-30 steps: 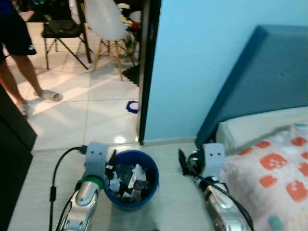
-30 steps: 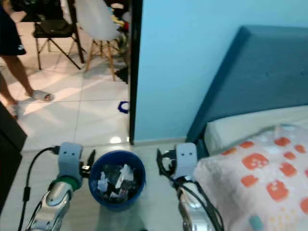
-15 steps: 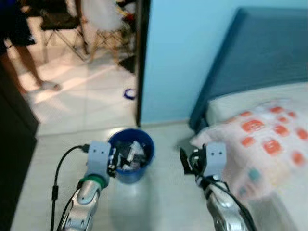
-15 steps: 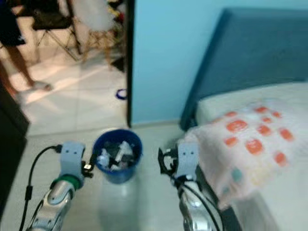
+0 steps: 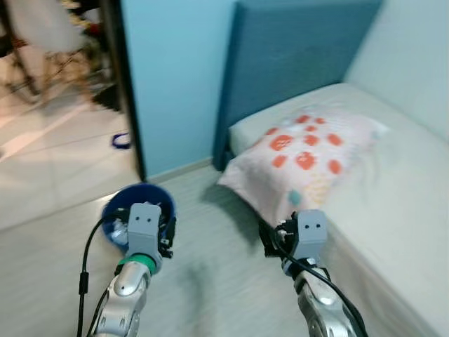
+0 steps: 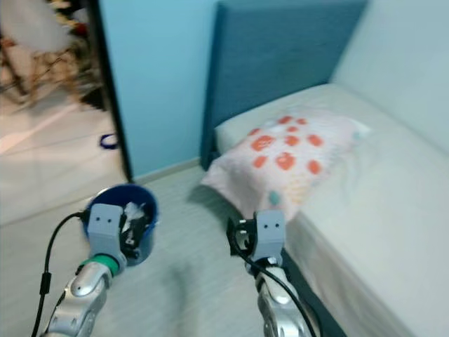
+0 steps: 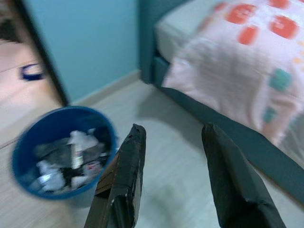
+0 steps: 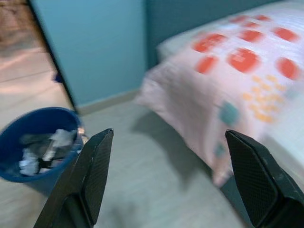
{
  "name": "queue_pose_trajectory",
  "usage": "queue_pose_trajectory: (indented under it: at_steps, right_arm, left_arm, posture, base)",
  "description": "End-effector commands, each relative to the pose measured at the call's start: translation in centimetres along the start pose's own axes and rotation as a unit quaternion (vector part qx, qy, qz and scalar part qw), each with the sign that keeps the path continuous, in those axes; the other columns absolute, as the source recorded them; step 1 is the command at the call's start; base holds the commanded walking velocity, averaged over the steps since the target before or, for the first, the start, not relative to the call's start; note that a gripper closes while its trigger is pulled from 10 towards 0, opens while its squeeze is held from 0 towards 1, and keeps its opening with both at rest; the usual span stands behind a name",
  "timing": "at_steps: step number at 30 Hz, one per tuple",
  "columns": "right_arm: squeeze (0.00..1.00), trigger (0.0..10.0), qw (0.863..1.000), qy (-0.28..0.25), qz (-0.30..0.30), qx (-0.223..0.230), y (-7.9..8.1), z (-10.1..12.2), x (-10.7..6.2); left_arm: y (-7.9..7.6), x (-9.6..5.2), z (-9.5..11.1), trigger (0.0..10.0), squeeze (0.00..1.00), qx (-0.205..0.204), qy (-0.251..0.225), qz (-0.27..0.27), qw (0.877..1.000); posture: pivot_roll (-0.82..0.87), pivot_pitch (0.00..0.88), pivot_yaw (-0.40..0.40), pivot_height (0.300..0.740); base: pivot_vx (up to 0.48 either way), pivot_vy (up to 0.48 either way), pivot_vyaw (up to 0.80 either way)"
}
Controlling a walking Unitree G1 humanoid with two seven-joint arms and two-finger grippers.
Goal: Clean up the room
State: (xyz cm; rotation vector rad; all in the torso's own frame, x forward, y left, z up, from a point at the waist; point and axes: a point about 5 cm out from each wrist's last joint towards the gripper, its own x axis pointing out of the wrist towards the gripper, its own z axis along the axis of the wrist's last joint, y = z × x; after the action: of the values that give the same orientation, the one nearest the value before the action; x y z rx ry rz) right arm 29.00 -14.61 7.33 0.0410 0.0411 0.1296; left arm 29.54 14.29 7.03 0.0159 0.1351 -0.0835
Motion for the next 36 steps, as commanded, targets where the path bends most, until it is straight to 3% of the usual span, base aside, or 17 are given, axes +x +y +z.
queue_pose_trajectory:
  at_steps: [1,20,24,36]
  right_arm:
    - [0.00,10.0,1.000,0.010,-0.006,0.005,-0.3,-0.6,-0.4]
    - [0.00,10.0,1.000,0.009,0.001,0.011,0.0,-0.7,-0.4]
    - [0.00,10.0,1.000,0.007,0.006,0.011,0.2,-0.6,-0.4]
    - [0.00,10.0,1.000,0.003,0.019,0.010,0.5,-0.5,-0.5]
  left_arm:
    - [0.1,-0.2,-0.4,10.0,0.00,-0.007,0.013,0.003,1.000]
    - [0.6,-0.2,0.1,10.0,0.00,0.006,0.001,0.038,0.999]
    - [2.0,-0.1,0.4,10.0,0.00,0.027,-0.007,0.101,0.994]
    - [2.2,-0.2,0.4,10.0,0.00,0.031,-0.005,0.111,0.993]
  posture:
    - [-0.06,0.085,0.007,0.740]
    - [-0.05,0.089,0.003,0.740]
    - [-0.05,0.092,0.002,0.740]
    - [-0.05,0.097,-0.003,0.740]
  base:
    - [0.000,0.000,-0.80]
    - [0.000,0.000,-0.80]
    - [0.472,0.000,-0.27]
    - [0.474,0.000,0.00]
